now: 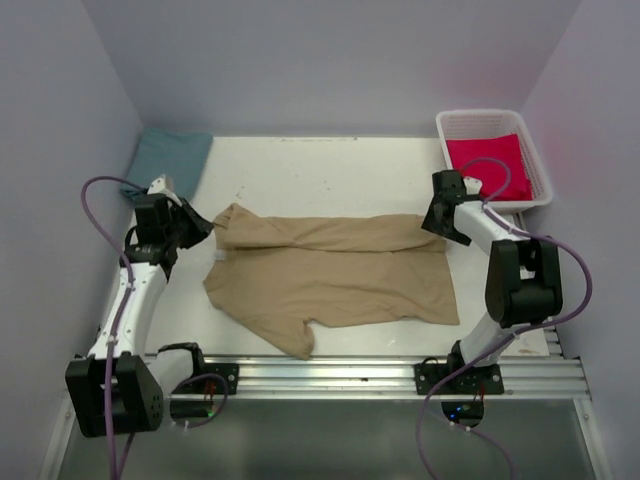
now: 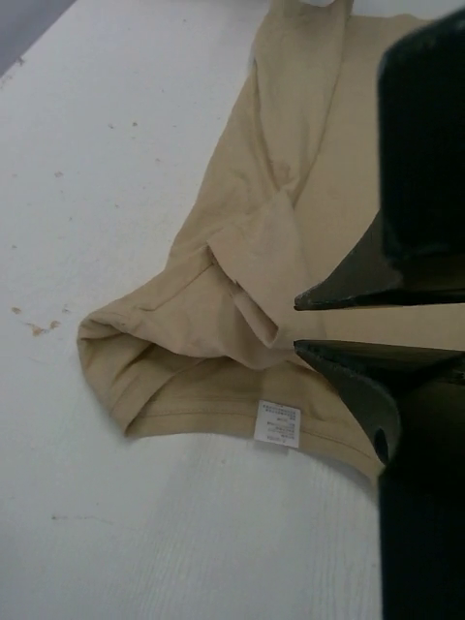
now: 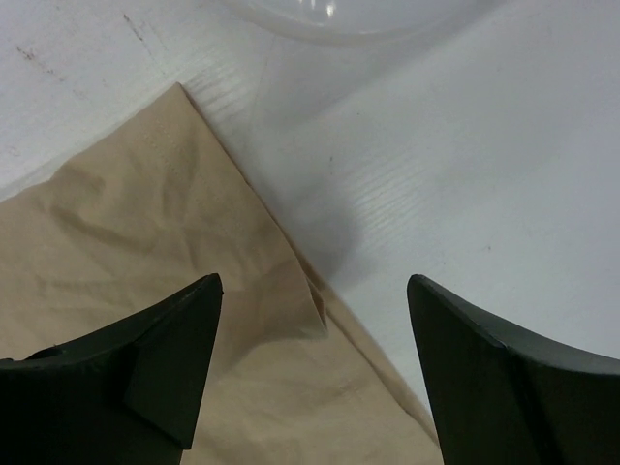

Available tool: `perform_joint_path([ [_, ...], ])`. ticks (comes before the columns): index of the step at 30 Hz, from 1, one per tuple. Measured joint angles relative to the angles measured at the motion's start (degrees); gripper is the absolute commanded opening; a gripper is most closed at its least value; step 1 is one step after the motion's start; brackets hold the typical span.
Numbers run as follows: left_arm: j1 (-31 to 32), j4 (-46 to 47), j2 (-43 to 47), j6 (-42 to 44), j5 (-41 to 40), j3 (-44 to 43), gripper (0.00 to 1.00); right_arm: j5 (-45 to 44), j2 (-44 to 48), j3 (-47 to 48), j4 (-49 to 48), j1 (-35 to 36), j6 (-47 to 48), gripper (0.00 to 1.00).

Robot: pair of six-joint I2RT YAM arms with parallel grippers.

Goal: Fold and stack the t-shirts
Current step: Fold the flattened tshirt in 1/3 of the way

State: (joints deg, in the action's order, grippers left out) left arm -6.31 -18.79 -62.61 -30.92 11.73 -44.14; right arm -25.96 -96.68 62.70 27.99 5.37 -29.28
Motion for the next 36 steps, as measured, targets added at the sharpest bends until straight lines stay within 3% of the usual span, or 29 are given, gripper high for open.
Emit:
perform_joint_path([
  [1, 0.0, -0.5, 2.2, -0.3, -0.3, 0.0, 0.60, 0.0, 0.4, -0.2, 0.4, 0.0, -0.1, 0.82],
  [3, 0.0, -1.7, 6.4, -0.8, -1.6, -0.1, 0.83, 0.0, 1.6, -0.5, 1.5, 0.0, -0.4, 0.83],
  [4, 0.0, -2.8, 8.8, -1.2, -2.3, -0.5, 1.00, 0.0, 2.4, -0.6, 2.0, 0.0, -0.5, 0.83],
  [8, -0.1, -5.5, 15.9, -2.9, -4.4, -2.5, 1.00, 0.1, 5.9, -0.6, 2.9, 0.3, -1.1, 0.83],
  [11, -0.1, -5.1, 18.9, -3.1, -4.5, -2.5, 1.00, 0.8, 8.1, -0.5, 3.0, 0.7, -1.1, 0.72],
  [12, -0.1, -3.9, 19.2, -3.2, -4.2, -2.1, 1.00, 1.6, 8.5, -0.4, 3.0, 0.9, -1.1, 0.52],
  [13, -0.1, -2.3, 19.0, -3.3, -3.7, -1.6, 0.96, 2.2, 8.8, -0.2, 2.9, 1.2, -0.6, 0.23],
  [14, -0.1, -1.0, 18.3, -3.6, -3.1, -1.0, 0.90, 3.2, 8.9, 0.1, 2.6, 1.4, -0.3, 0.00],
  [15, -0.1, 0.5, 16.9, -3.9, -2.1, -0.3, 0.84, 4.3, 8.9, 0.5, 2.3, 1.7, -0.2, 0.00],
  [16, -0.1, 2.2, 14.9, -4.2, -0.9, 0.4, 0.68, 5.5, 8.8, 1.0, 2.1, 1.9, 0.0, 0.00],
  [18, -0.1, 5.7, 9.5, -4.9, 2.0, 1.6, 0.47, 9.8, 8.0, 2.3, 1.6, 2.2, 0.5, 0.00],
  [19, -0.1, 7.3, 6.4, -5.1, 3.3, 2.0, 0.30, 12.4, 7.1, 3.4, 1.0, 2.3, 0.9, 0.00],
  [22, -0.1, 11.9, -1.4, -6.6, 7.4, 3.4, 0.05, 22.1, 2.8, 6.9, -0.7, 3.4, 2.1, 0.00],
  [24, -0.1, 15.8, -5.2, -7.8, 10.8, 4.5, 0.04, 28.0, -0.9, 9.4, -2.1, 5.7, 3.1, 0.00],
  [26, 0.0, 20.5, -7.9, -8.7, 14.6, 5.4, 0.12, 32.2, -3.7, 10.9, -3.0, 9.4, 4.0, 0.00],
  [27, 0.0, 22.3, -9.2, -9.0, 16.5, 5.5, 0.20, 33.8, -4.6, 11.2, -3.2, 11.3, 4.5, 0.00],
  [28, 0.1, 24.2, -10.3, -8.9, 18.3, 5.5, 0.40, 35.2, -5.0, 11.3, -3.3, 13.2, 4.9, 0.00],
  [31, 1.2, 26.7, -13.3, -8.3, 21.6, 5.1, 0.58, 38.3, -5.3, 11.3, -3.3, 17.3, 5.7, 0.00],
  [36, 3.7, 28.3, -19.4, -7.9, 24.6, 4.0, 0.60, 39.1, -5.0, 10.0, -4.8, 17.7, 6.3, 0.01],
])
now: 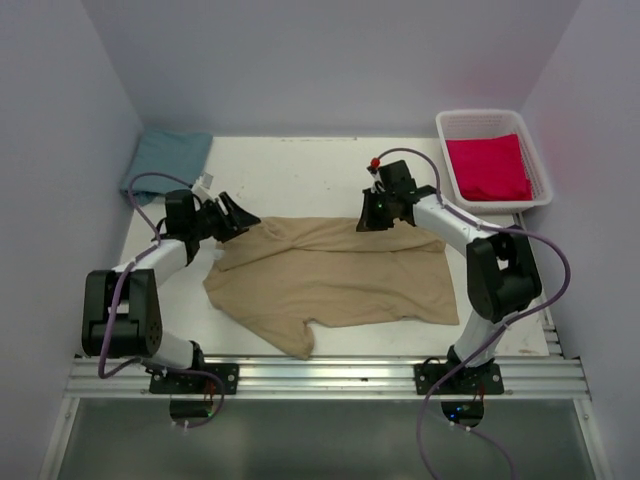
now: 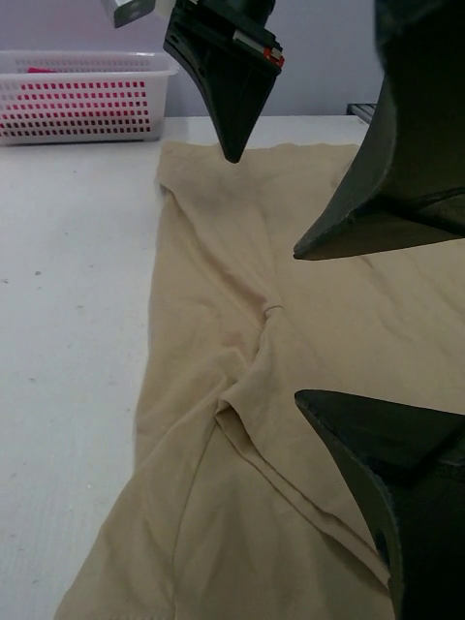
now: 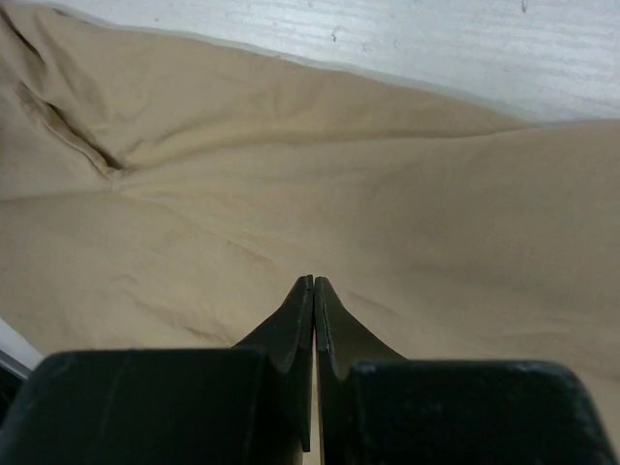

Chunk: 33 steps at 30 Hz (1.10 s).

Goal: Fold and stack the t-shirts
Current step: Fold the flattened tshirt in 1/3 of the way

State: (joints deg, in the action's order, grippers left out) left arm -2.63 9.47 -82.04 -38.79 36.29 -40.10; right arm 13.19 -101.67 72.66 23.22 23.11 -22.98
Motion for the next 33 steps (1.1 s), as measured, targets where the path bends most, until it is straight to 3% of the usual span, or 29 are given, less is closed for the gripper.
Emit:
perform_joint_path([
  [9, 3.8, -0.2, -8.6, 0.6, -1.0, -3.2, 0.57, -0.1, 4.0, -4.4, -1.0, -0.3, 0.2, 0.00],
  [19, 8.6, 0.3, -15.4, 4.6, -9.4, -9.2, 0.52, -0.2, 7.8, -6.6, -1.2, -0.3, 1.6, 0.00],
  [33, 8.7, 0.3, -20.6, 8.4, -13.3, -11.3, 0.49, -0.2, 8.1, -8.9, -1.3, -0.3, 2.5, 0.00],
])
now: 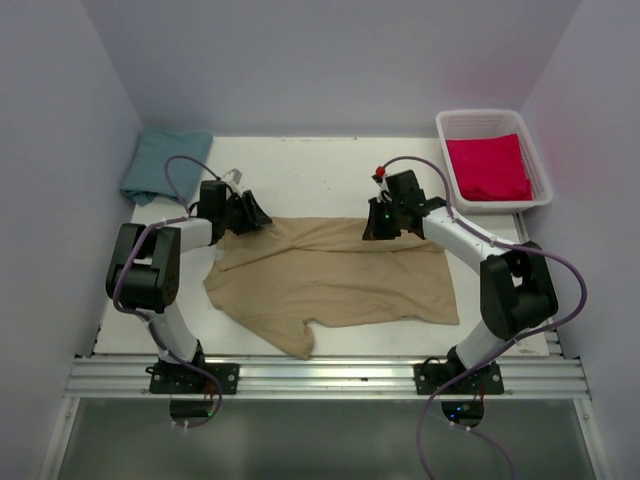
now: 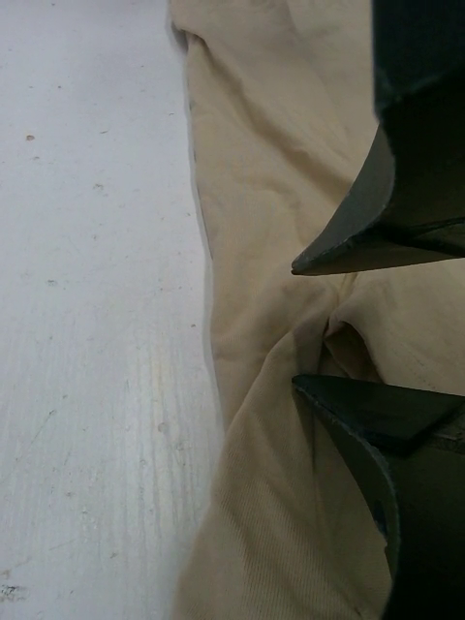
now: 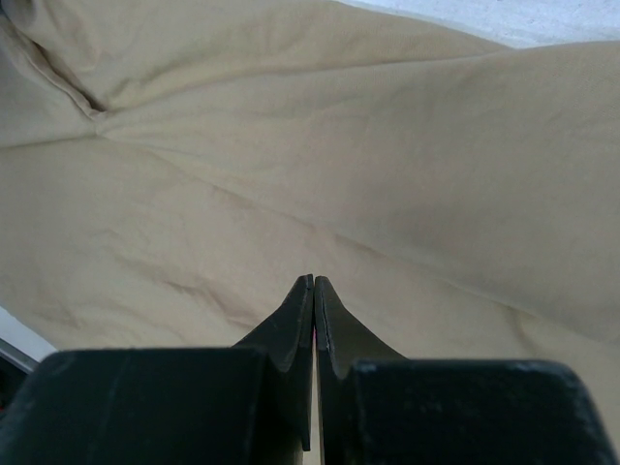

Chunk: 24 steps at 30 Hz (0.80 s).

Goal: Fold and stack the t-shirts
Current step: Fold the flattened tshirt in 1/3 of the way

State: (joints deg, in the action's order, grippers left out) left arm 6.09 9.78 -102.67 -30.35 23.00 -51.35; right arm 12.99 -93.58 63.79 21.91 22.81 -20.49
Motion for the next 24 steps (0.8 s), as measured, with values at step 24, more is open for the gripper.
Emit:
perform_joint_path([
  [24, 0.7, -5.8, 3.0, 0.9, -0.3, -0.1, 0.34, -0.9, 0.0, -0.6, 0.2, 0.0, 0.1, 0.00],
])
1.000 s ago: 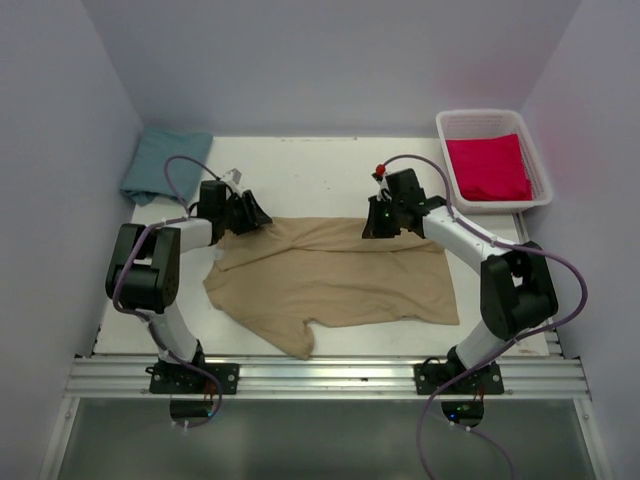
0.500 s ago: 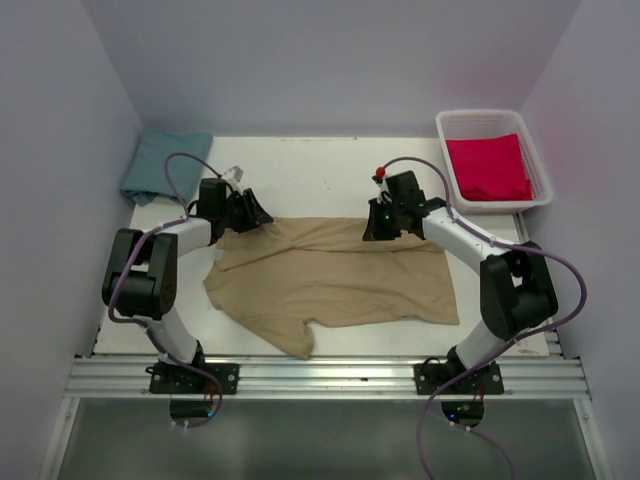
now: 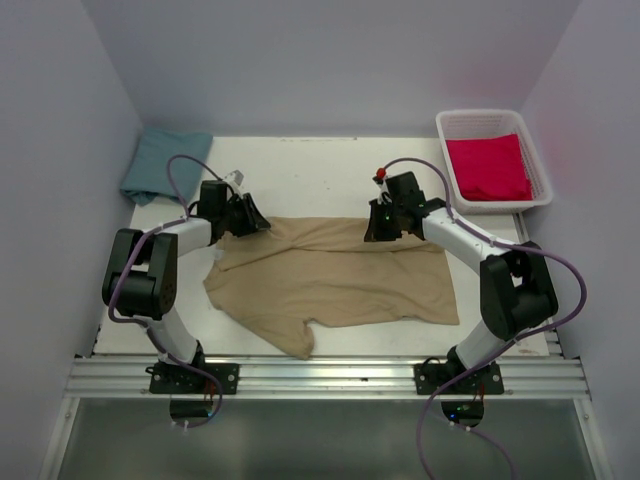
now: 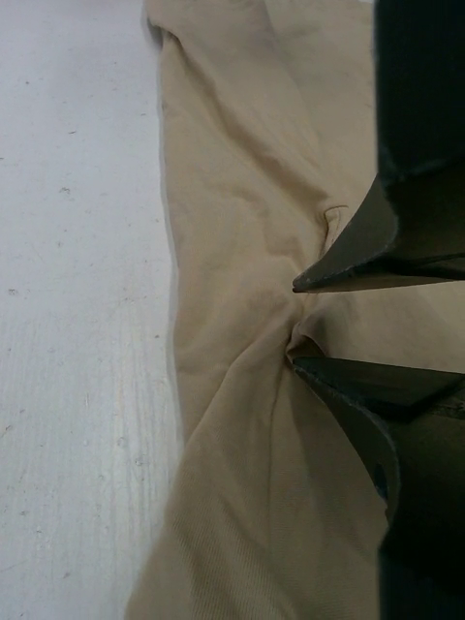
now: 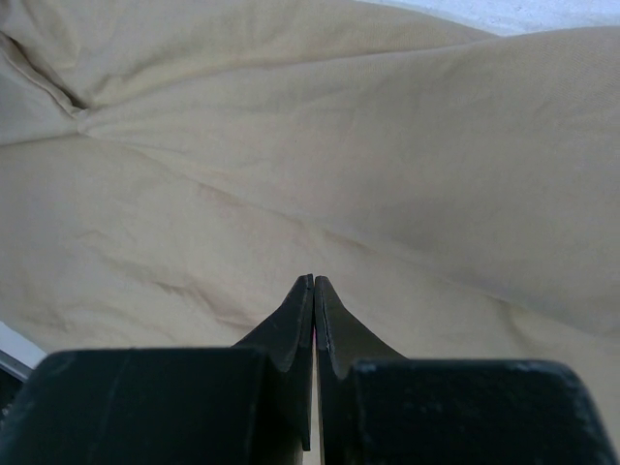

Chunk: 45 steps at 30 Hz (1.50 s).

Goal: Fold and stack the t-shirts
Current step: Fold the flattened tshirt in 1/3 of the way

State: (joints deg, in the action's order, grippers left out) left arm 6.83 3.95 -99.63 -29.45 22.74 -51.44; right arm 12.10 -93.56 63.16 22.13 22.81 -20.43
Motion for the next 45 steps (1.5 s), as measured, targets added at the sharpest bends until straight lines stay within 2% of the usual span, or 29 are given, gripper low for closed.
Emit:
perform_joint_path([
  [11, 0.0, -0.8, -0.2, 0.4, 0.3, 0.0, 0.00, -0.8, 0.4, -0.8, 0.4, 0.0, 0.0, 0.00],
  [18, 0.3, -3.9, 2.0, 0.5, 0.3, 0.2, 0.00, -1.1, 1.5, -0.9, 0.5, 0.0, 0.1, 0.00],
  [28, 3.2, -8.9, 17.0, 0.5, -0.5, 7.1, 0.00, -1.7, 2.2, -0.9, 0.6, 0.0, 0.2, 0.00],
  [39, 4.9, -10.9, 22.0, -2.6, -0.2, 18.3, 0.00, -1.9, 2.2, -1.4, 0.6, 0.0, 0.2, 0.00],
  [45, 7.4, -10.3, 23.5, -5.1, -0.1, 20.4, 0.00, -1.9, 2.2, -1.5, 0.6, 0.0, 0.2, 0.00],
])
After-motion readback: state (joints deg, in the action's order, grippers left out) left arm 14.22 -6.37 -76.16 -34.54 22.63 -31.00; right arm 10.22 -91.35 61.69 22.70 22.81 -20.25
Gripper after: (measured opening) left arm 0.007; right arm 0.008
